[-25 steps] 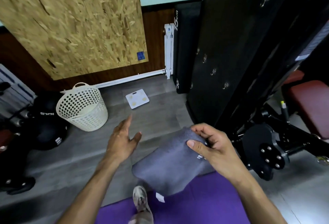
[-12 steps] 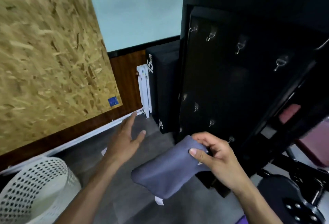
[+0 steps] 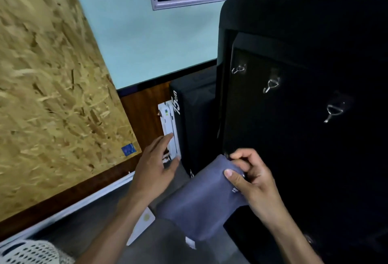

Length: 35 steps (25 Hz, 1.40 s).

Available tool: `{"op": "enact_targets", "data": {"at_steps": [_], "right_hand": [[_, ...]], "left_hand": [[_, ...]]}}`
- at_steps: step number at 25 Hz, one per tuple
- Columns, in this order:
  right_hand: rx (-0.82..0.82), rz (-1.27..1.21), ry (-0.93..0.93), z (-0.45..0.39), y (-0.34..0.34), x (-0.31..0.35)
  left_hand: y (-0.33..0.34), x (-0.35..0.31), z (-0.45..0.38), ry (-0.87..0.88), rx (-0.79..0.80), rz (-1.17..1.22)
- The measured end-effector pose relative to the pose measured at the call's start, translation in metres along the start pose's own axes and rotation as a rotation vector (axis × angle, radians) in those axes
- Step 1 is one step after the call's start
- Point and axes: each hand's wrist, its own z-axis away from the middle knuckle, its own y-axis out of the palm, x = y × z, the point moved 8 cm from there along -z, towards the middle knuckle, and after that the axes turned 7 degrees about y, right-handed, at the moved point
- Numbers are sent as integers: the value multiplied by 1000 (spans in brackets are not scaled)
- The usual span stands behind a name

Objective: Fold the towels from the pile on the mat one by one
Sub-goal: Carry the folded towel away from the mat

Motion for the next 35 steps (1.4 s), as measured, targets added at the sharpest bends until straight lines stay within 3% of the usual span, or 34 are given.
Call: {"op": "enact_targets", "data": {"at_steps": [5,8,10,13,19,29,35], "right_hand": [[-3,20,-17,-95,-11,-8],[-30,27,-4,-137,-13,-7],[-60,105,-59,-161,-13,0],[-115,351,-183,-188,-6,12],[-105,202,17,-213,1,-4],[-429,67,-103,-237,-29,41],[-711,31,-157,-244,-42,51]], "left_hand": [[23,-3,-81,19,-45,217],[46,-25,-113,91,246,478],[58,-27,-133,148,354,473],[60,-14,-168,164,273,435],[64,-2,-197,230,229,427],[51,-56,-269,319,155,493],[61,-73,-297,349,218,488]]}}
